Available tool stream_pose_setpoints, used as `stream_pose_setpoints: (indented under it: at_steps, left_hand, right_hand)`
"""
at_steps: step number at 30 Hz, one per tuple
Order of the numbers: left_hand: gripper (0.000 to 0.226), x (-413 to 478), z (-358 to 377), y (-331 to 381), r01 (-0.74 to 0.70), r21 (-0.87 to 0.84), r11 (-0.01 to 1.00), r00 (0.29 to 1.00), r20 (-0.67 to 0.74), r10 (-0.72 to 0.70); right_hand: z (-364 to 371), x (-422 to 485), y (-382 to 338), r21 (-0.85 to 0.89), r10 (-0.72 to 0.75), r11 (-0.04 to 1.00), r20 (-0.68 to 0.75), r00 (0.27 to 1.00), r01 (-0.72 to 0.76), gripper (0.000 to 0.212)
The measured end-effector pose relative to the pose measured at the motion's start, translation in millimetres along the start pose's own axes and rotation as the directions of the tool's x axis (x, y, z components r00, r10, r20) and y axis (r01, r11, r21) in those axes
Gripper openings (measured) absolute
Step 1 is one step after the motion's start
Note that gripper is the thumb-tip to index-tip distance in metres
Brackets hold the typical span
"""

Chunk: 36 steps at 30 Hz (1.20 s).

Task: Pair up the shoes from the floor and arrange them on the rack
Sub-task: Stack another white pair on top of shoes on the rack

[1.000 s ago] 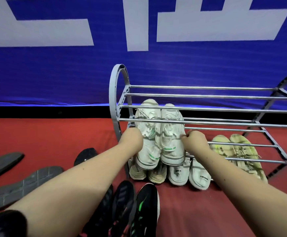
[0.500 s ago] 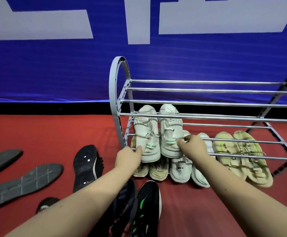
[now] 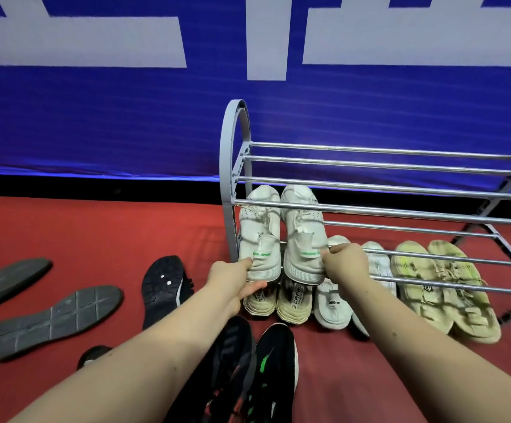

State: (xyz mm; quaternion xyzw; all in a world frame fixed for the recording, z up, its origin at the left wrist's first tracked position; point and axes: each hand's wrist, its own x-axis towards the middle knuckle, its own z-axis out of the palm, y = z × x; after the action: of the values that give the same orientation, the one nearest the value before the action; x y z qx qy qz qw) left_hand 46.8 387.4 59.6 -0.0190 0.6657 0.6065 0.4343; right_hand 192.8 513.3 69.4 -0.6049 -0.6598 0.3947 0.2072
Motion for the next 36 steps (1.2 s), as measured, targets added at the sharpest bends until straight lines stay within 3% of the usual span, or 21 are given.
stream_pose_setpoints:
  at_steps: [14,21,28,36]
  left_hand:
    - [0.038,13,2,0,-0.057,-0.013,0.998,0.998,-0.023,0.057]
    - [0.042,20,2,4,0.025,-0.026,0.999,0.999,0.035,-0.024]
    - [0.036,18,1,6,0.036,0.003,0.999,0.998,0.054,-0.036]
    - [0.044,9,-2,7,0.014,0.002,1.0,0.996,0.083,-0.014]
  right_hand:
    - [9,3,-6,-0.123,0.029,0.992,-0.084,0.996,-0.039,0.024]
    - [8,4,-6,-0.159,-0.034,0.987,-0.044,0.998,0.026,0.04]
    - [10,-2,-7,-0.164,-0.112,0.982,-0.121,0.986,0.091,0.026]
    - [10,5,-11,-0.274,-0.098,0.958,-0.014,0.995,0.09,0.019]
